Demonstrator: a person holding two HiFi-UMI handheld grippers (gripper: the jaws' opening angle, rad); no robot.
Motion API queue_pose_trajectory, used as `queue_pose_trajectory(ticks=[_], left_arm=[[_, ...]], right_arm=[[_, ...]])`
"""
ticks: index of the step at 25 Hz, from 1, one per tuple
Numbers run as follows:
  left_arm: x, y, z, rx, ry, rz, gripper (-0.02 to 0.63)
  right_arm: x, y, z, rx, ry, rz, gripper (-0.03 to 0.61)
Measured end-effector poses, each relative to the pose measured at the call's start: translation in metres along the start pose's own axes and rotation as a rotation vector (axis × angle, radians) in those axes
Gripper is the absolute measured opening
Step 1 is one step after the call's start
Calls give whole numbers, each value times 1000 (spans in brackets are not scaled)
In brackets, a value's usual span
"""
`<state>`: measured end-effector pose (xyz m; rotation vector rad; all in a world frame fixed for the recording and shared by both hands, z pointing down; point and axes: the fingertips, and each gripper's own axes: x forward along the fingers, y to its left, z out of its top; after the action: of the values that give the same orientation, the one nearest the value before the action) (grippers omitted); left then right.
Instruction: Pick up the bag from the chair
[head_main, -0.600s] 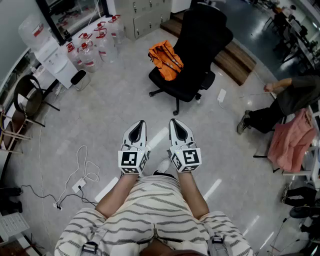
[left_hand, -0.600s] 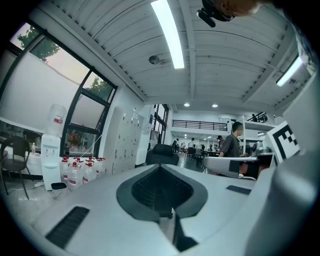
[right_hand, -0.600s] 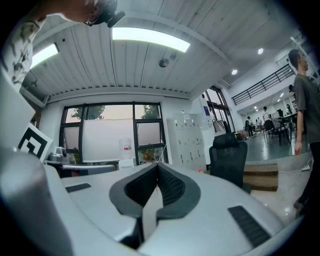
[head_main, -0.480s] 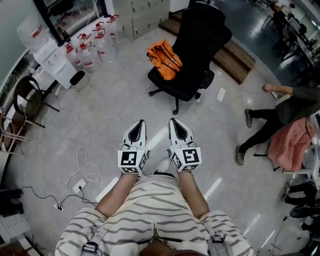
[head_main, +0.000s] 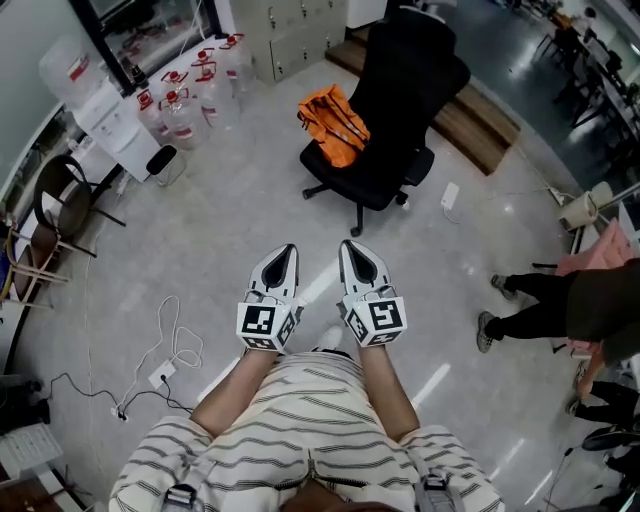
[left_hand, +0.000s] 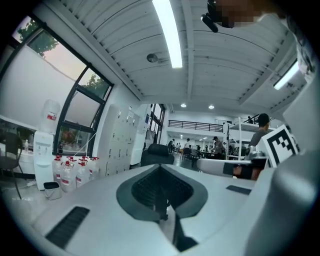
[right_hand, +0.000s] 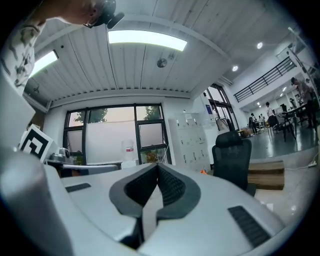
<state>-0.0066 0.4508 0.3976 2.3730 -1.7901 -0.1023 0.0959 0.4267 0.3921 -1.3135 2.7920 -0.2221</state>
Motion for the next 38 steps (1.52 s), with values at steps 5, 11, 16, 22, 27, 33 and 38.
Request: queue_pose_trajectory(ticks=[5,11,16,22,27,33,38], left_arm=[[20,-10,-4,12,-7,13,23],[26,-30,-20,14,0,32,23],[36,-32,-28,-1,19,35,23],[50,-35,-43,7,77,36,23],[76,-30,-40,23,63,36,23],[113,-9,-30,28,56,46,23],[151,20,-26,34,53,49,23]], right_arm=[[4,-21,4,-9,-15,14,18],[-2,-37,-5,-9,-9,67,18],[0,-48,-10,-13,18,57,18],[10,-53,-16,-20,47,72,18],[30,-68,-12,-35,41,68,18],[68,-85,-4,-40,37,61,18],[109,-100,-5,-46,41,54,18]])
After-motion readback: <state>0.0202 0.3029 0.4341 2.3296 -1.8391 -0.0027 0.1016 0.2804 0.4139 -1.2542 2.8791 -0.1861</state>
